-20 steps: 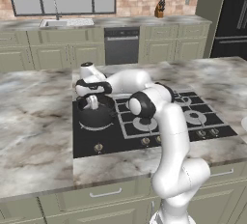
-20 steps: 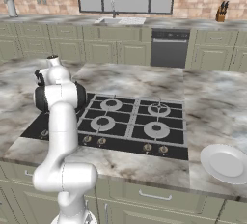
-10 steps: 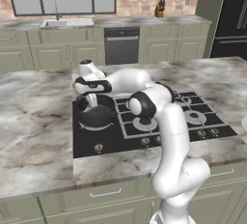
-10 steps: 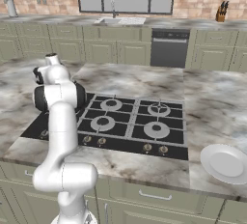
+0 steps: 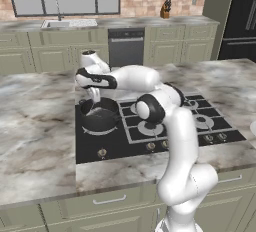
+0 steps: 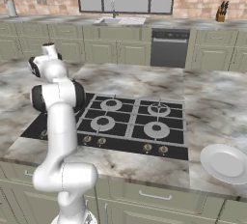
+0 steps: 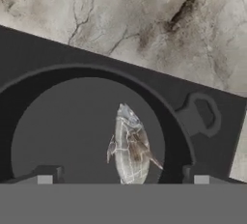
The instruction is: Retrieve the frozen meat and place it in the pot on a burner. Then turn the burner on.
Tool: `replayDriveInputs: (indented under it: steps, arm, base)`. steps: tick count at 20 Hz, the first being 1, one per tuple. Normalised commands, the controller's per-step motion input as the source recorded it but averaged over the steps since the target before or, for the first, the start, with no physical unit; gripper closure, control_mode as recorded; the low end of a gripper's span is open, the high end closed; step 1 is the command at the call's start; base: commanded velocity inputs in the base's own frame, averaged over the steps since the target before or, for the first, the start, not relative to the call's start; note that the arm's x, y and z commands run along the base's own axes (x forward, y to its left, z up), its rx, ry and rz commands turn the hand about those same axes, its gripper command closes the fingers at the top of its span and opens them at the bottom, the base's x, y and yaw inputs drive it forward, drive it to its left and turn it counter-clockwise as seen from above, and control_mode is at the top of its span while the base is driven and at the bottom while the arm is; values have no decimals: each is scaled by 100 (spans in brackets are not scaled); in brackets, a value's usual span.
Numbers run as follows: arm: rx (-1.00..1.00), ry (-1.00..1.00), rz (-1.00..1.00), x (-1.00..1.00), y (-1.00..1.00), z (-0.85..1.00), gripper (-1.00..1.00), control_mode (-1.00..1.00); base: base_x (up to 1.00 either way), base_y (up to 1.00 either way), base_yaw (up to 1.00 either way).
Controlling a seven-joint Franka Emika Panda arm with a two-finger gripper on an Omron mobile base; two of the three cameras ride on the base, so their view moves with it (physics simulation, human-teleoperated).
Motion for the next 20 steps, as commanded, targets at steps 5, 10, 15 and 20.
replayDriveInputs:
  steps: [5,10,15,20]
  arm:
    - [3,-3,1,-90,0,44,-100,-100]
    - [11,-11,1,-80,-3,27,-100,-100]
    - [15,-5,-4,-75,-20,2,-100,-100]
    - [19,0,-16,-61,-33,4,-100,-100]
  base:
    - [0,0,0]
    - [0,0,0]
    - [0,0,0]
    - [0,0,0]
